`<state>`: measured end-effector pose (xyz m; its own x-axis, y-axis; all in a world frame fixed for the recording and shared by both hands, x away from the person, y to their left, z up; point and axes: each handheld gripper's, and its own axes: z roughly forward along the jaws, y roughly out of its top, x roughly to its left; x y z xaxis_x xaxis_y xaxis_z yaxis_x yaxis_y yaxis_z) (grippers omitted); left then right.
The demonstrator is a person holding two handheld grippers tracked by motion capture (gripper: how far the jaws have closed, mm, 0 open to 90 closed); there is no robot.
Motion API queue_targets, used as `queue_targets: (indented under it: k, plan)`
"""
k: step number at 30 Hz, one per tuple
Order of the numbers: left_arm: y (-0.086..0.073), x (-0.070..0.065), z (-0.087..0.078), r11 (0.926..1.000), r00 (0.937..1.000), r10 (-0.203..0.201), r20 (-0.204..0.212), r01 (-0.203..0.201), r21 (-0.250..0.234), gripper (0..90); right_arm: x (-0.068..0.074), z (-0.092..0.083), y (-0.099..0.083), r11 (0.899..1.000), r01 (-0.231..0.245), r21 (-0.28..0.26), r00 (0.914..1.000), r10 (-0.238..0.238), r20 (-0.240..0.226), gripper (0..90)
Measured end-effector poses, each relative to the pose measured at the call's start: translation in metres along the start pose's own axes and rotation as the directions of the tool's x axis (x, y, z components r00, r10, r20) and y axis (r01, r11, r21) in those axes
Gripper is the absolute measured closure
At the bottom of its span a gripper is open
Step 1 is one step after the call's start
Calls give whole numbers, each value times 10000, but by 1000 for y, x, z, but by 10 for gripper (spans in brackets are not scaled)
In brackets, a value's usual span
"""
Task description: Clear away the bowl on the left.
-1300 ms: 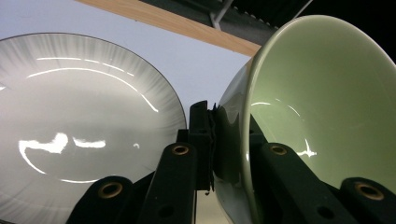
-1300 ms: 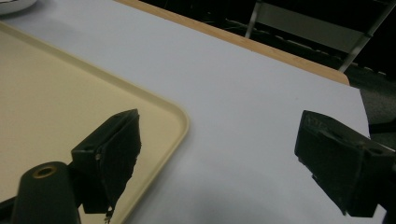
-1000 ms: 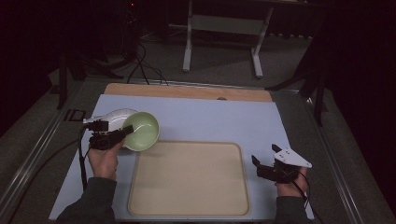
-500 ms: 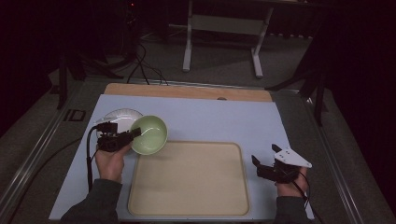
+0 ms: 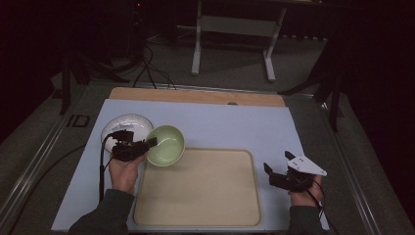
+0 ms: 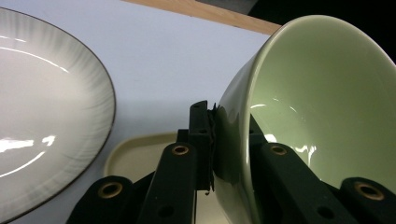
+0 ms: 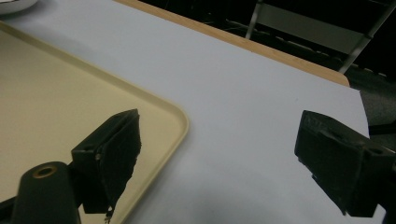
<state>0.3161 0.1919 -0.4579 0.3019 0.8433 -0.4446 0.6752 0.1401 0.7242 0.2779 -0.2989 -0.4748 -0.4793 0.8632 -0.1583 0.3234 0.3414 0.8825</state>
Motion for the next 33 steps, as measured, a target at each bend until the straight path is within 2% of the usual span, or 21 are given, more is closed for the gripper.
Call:
queue_targets:
  k: [33]
  plan:
    - [-14, -31, 23, 9963, 9955, 348, 882, -415, 751, 823, -1, -1, 1, 9998, 102, -192, 9999, -103, -86, 139]
